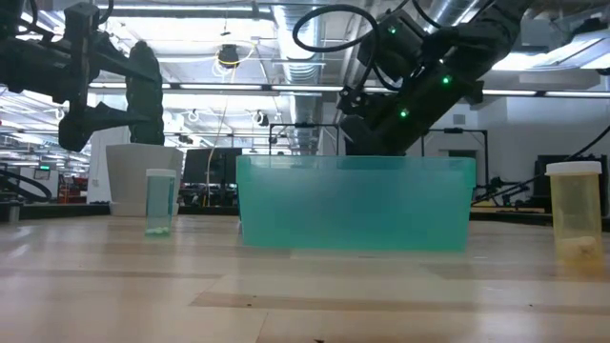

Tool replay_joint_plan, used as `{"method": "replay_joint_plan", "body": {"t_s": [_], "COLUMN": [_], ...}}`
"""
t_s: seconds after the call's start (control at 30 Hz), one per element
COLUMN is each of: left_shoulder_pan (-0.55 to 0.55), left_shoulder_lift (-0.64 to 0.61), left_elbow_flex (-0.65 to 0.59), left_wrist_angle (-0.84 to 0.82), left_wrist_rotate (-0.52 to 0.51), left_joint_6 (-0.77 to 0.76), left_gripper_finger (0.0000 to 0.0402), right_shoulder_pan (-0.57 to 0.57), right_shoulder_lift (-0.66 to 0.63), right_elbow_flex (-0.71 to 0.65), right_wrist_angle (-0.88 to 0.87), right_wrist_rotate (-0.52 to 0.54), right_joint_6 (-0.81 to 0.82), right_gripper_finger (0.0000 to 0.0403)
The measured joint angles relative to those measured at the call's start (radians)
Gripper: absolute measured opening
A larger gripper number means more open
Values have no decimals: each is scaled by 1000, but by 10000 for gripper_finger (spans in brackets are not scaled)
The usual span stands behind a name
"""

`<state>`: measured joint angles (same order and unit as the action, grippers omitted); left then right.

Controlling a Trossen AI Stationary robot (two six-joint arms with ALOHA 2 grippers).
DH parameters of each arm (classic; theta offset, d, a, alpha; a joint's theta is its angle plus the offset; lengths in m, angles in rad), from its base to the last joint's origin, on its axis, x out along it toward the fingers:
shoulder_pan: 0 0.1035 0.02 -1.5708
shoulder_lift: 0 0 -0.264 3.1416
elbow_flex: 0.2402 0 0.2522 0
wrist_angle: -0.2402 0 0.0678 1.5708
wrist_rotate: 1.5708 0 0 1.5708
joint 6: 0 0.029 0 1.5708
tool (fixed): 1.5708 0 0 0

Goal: Pick and place medicine bottles into bin by pill shape (circle, oval)
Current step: Put the small red pill bottle into the green bin, then put the small green pill bottle into the green bin

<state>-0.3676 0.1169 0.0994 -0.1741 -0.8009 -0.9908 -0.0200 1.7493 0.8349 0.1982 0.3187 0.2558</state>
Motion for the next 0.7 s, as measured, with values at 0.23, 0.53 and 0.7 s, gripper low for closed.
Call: {"method": "replay_joint_plan", "body": {"t_s": [0.23,0.53,0.7], "left_shoulder_pan": [0,0,0], "left_shoulder_lift": [0,0,0], "left_elbow_flex": [0,0,0], "left_wrist_angle": [0,-1,-1], "left_wrist_rotate": [0,0,0], "left_joint_6": [1,1,1], "left_gripper_finger": [289,289,289], "right_shoulder_pan": [0,-9,14], "right_shoulder_lift": [-1,-91,-204], "right_elbow_flex": [-1,-1,63], "right_wrist_angle": [-7,-53,-116], "right_wrist_rotate": [0,0,0], "right_joint_6": [-3,-3,-55], "right_gripper_finger": [188,254,255]}}
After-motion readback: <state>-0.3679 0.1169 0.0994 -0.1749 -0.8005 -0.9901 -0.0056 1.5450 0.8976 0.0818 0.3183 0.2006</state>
